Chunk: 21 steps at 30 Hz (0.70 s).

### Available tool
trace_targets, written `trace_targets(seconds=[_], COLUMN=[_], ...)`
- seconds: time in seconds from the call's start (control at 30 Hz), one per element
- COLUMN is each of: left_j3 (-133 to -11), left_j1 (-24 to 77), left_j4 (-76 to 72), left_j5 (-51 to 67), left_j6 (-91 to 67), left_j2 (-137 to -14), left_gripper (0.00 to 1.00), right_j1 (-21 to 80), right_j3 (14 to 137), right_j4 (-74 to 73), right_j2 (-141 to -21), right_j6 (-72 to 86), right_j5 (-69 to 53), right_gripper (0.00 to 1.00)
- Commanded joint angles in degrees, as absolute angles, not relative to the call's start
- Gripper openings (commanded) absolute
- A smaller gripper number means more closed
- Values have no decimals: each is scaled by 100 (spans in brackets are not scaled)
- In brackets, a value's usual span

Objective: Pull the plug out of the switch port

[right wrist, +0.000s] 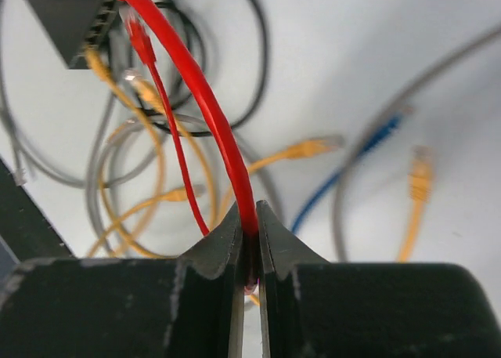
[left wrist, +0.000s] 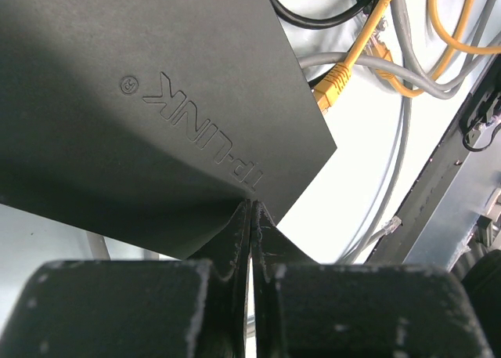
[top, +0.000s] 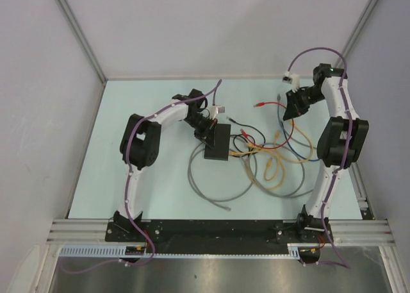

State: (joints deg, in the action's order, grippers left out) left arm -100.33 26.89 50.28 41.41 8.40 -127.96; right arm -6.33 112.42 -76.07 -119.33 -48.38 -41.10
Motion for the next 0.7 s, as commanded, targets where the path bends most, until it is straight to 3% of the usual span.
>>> trace_targets(seconds=[0.0,0.17,0.23,0.3,0.33,0.37,0.57,0.67], left_j3=[-10090,-10107,-10107,-10099,-10090,-10090,-10090,-10099], left_j1=[2716,2716,2716,2716,2716,2716,2716,2716], left_j4=[4781,4781,4790,4799,4808,4799,4799,4799], left_j5=[3700,3683,3665,3656,3648,3656,3630,3604], left_j6=[958,967,967,984,984,984,993,984], left_j2=[-12999,-12999,-12999,-12990,-12999,-12990,-13008,-13017], left_gripper=[2,2,2,2,2,2,3,3], right_j1=[-1194,-1976,-2083,-2074,-2066,-2057,-1759,-1311], right_j3=[12021,12550,12411,12148,11946,11788,11621,10436], right_j4=[-8675,-8675,-8684,-8614,-8396,-8124,-6586,-5119], right_j2=[-12260,-13041,-13148,-13105,-13070,-12878,-11877,-10892], right_j6=[-5079,-4677,-4588,-4641,-4475,-4213,-3288,-2884], right_j5=[-3955,-4112,-4113,-3912,-3650,-3508,-3787,-4244], right_gripper=[8,7,14,37,53,99,100,100])
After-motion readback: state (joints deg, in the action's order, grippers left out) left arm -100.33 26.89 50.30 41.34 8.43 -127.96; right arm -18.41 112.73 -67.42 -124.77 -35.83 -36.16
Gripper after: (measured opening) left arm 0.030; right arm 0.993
